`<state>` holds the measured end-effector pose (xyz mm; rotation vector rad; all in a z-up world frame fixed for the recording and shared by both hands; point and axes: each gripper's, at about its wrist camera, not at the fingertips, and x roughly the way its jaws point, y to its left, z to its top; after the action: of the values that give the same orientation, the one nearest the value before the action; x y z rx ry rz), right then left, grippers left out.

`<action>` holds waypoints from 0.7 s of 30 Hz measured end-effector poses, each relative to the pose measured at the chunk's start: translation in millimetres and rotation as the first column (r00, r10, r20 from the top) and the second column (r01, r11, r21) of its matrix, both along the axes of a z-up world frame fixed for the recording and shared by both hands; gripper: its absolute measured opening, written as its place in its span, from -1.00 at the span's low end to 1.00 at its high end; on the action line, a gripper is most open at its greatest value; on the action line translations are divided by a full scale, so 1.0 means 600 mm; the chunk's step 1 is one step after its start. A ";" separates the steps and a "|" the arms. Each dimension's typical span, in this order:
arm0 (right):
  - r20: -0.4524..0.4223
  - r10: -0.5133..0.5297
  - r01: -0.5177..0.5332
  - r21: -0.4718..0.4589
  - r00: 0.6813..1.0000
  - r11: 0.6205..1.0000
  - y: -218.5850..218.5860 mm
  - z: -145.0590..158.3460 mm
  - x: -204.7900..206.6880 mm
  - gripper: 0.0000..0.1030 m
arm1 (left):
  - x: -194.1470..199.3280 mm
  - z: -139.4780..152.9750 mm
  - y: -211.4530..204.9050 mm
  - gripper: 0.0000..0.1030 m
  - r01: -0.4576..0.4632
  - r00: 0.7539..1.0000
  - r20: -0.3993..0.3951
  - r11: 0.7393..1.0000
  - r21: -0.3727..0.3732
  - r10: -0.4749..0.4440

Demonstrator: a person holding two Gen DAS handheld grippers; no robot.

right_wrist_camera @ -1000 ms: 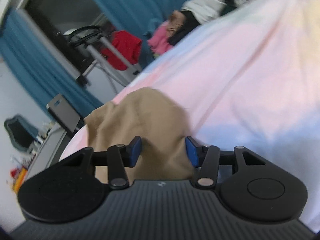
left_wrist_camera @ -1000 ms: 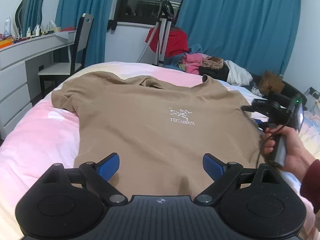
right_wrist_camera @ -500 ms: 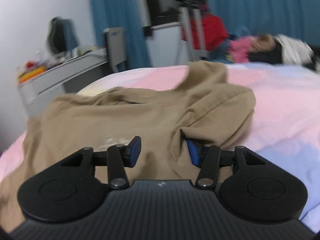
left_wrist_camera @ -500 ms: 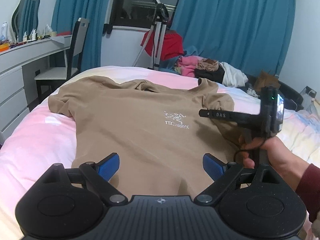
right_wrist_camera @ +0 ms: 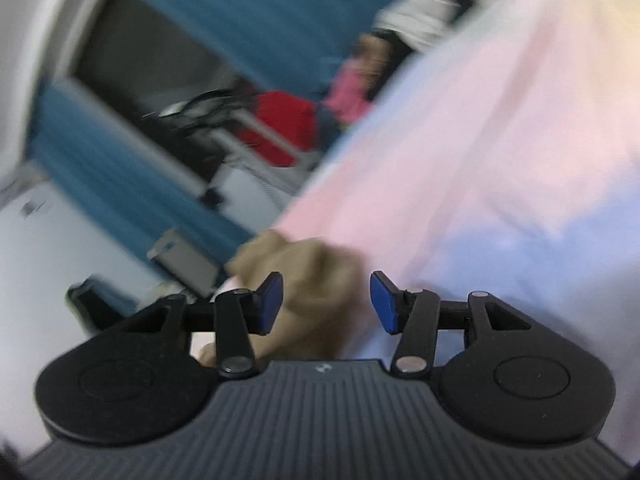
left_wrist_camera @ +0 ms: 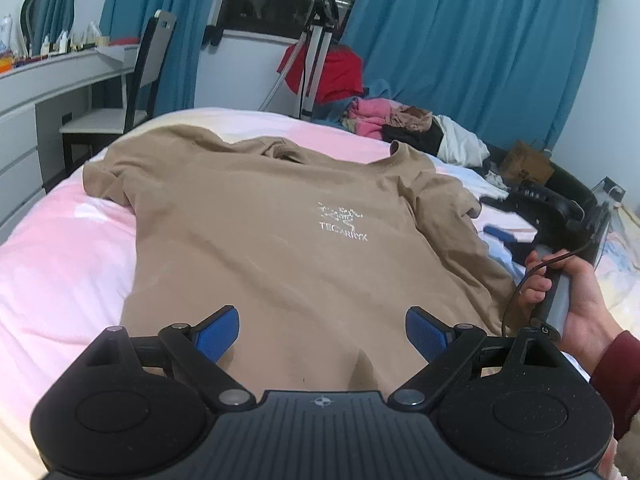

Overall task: Fold clothes
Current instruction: 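Grasp the sleeve nearest the right gripper and pull it outward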

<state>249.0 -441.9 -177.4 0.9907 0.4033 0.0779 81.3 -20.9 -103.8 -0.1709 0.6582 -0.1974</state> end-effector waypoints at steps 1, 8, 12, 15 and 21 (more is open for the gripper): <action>-0.027 -0.005 0.006 0.037 1.000 0.999 -0.005 -0.013 0.004 -0.02 | 0.002 -0.002 0.001 0.78 -0.001 1.000 -0.005 1.000 -0.003 0.001; -0.135 0.135 -0.148 -0.089 0.982 0.985 0.042 -0.009 0.042 -0.13 | 0.011 -0.012 0.000 0.78 -0.005 0.999 -0.034 1.000 -0.016 0.005; -0.152 0.098 -0.109 -0.065 0.983 0.992 0.038 0.002 0.029 -0.12 | 0.014 -0.017 -0.001 0.78 -0.010 0.999 -0.051 1.000 -0.027 0.008; -0.175 0.017 -0.016 0.007 0.984 1.000 0.020 -0.002 0.014 -0.13 | 0.016 -0.019 -0.002 0.78 -0.012 0.998 -0.061 0.999 -0.035 0.010; -0.245 0.015 0.012 0.108 0.969 0.994 0.023 -0.012 -0.001 -0.15 | 0.017 -0.022 -0.003 0.78 -0.017 0.997 -0.073 0.999 -0.044 0.014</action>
<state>248.2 -428.3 -184.9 1.1115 0.6326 -0.0226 91.3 -22.9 -116.8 -0.2271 0.7249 -0.1917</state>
